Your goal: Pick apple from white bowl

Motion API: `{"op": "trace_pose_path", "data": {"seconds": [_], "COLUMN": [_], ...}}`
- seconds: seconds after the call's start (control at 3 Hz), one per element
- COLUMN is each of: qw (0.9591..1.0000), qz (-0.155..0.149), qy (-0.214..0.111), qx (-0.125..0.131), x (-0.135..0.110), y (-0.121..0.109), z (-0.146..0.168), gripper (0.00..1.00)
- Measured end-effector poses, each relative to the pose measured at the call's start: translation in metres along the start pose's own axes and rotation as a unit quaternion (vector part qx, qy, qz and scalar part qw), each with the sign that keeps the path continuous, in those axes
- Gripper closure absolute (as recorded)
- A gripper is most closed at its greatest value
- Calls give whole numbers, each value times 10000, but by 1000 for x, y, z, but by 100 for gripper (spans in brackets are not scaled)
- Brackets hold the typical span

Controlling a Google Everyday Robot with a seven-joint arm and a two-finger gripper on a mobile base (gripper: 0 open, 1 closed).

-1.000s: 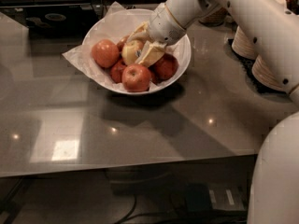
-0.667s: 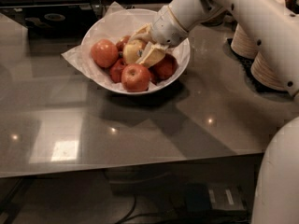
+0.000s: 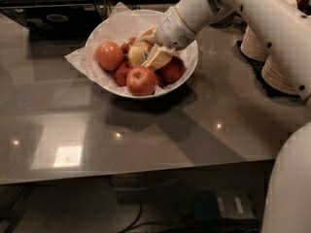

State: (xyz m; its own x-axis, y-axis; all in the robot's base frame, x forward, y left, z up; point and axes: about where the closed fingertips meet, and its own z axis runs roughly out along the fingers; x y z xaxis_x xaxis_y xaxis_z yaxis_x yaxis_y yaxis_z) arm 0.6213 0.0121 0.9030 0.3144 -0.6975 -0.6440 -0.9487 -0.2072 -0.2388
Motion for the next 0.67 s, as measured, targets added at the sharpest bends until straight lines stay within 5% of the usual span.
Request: {"op": "trace_pose_path", "data": {"seconds": [0.67], "qw": [9980], "qz": [220], "qy": [-589], "qx": [65], "x": [-16], "y": [-8], "z": [-1], "gripper": [100]}}
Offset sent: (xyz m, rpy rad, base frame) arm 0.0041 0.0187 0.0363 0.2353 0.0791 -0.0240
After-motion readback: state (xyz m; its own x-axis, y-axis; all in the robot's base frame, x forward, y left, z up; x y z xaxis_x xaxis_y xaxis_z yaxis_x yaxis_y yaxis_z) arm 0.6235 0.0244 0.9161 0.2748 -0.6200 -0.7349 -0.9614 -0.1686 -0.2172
